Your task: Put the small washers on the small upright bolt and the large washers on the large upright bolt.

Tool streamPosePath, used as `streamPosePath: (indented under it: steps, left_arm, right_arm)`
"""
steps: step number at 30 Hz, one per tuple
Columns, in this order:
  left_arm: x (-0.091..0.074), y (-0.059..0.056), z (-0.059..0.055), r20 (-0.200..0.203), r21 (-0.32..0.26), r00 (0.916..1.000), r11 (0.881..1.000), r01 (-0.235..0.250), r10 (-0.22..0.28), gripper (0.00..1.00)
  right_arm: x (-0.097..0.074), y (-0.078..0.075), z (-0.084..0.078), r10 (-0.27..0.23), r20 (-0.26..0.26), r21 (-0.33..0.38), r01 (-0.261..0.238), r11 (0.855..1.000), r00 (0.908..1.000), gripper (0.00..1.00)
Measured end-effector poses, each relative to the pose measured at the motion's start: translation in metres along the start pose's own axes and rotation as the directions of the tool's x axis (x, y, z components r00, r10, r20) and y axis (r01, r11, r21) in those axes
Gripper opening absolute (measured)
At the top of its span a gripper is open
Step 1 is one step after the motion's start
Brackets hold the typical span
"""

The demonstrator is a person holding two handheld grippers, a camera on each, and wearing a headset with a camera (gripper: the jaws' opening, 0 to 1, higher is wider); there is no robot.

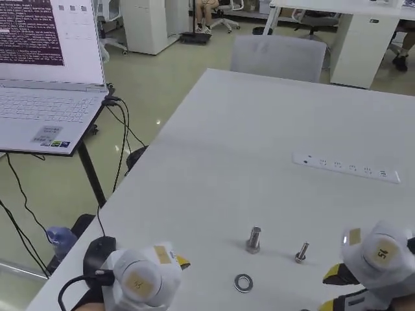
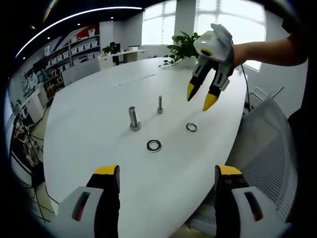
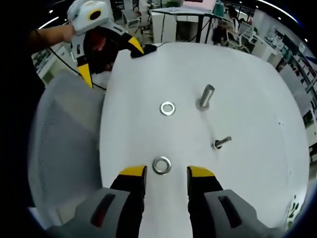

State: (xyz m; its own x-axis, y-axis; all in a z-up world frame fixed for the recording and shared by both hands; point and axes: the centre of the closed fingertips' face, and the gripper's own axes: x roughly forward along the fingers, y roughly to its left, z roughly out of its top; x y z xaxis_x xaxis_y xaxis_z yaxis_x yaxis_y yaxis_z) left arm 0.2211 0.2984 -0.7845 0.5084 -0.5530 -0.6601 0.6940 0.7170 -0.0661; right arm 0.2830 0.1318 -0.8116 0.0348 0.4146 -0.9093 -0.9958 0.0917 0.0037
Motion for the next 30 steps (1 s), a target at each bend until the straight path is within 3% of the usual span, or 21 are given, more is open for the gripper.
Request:
streamPosePath:
  steps: [15,29,30]
  left_arm:
    - [0.002,0.001,-0.002,-0.006,-0.017,0.9999,1.0,-0.009,0.009,0.76]
    - [-0.001,0.005,-0.004,-0.006,-0.02,0.9999,1.0,-0.014,0.014,0.75]
    - [0.0,0.005,-0.004,-0.008,-0.018,0.9999,1.0,-0.014,0.014,0.75]
  right_arm:
    - [0.052,0.007,-0.02,0.047,-0.078,-0.106,-0.055,0.993,0.9958,0.35]
    - [0.064,0.009,-0.027,0.041,-0.13,-0.145,-0.06,0.988,0.9906,0.35]
    - [0.063,0.008,-0.024,0.039,-0.117,-0.148,-0.056,0.987,0.9923,0.35]
